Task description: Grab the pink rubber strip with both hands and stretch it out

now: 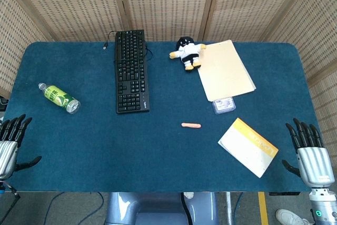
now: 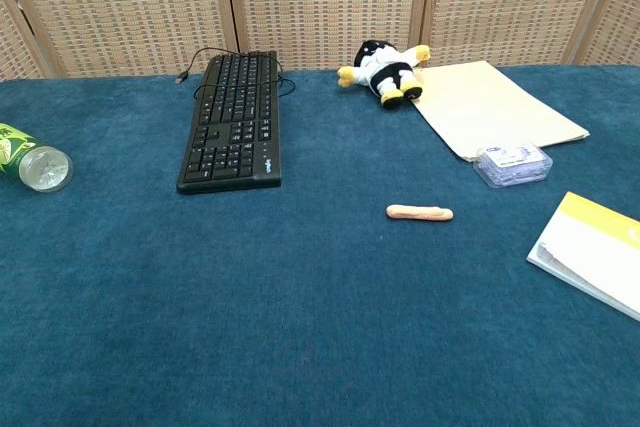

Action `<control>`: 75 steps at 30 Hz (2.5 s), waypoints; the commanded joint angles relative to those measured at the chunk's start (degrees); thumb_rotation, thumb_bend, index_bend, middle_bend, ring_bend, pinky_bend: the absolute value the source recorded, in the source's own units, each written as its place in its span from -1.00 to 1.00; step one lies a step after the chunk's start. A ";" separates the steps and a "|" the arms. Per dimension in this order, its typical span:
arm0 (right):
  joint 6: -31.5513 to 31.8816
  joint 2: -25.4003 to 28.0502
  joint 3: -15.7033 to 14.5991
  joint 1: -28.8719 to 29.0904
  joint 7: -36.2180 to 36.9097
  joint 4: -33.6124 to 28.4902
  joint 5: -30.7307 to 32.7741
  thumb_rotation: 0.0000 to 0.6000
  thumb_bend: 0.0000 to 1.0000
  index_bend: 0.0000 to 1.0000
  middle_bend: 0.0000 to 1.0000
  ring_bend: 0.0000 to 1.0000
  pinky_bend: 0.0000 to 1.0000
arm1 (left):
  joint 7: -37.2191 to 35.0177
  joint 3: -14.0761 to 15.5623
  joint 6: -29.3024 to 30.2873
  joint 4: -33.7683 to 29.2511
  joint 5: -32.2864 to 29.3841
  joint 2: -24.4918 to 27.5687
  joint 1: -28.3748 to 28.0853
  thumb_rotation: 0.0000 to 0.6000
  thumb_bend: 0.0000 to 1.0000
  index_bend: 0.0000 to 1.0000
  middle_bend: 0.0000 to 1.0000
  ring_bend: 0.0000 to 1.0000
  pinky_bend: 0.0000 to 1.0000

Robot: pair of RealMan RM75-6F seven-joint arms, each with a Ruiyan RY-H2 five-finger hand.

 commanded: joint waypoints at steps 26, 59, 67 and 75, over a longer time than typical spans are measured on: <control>-42.53 -2.00 11.76 29.52 7.00 -6.67 21.14 1.00 -0.83 -0.48 -1.00 -1.00 -1.00 | 0.79 -1.27 -2.55 2.66 -2.87 -2.47 -1.17 1.00 -1.00 -1.00 -1.00 -1.00 -1.00; -34.46 -31.68 9.58 46.51 -21.77 11.78 54.30 1.00 -0.18 -0.09 -1.00 -1.00 -1.00 | -2.51 -2.68 -4.11 5.33 -5.32 -2.68 -1.96 1.00 -1.00 -1.00 -1.00 -1.00 -1.00; -34.96 -32.23 9.54 46.37 -21.75 13.78 54.76 1.00 -0.12 -0.07 -1.00 -1.00 -1.00 | -2.56 -2.74 -4.43 5.49 -5.64 -2.71 -2.08 1.00 -1.00 -1.00 -1.00 -1.00 -1.00; -36.12 -32.85 9.31 46.21 -21.64 15.36 55.49 1.00 -0.08 -0.04 -1.00 -1.00 -1.00 | -2.01 -2.66 -4.41 5.39 -5.65 -2.85 -2.11 1.00 -1.00 -1.00 -1.00 -1.00 -1.00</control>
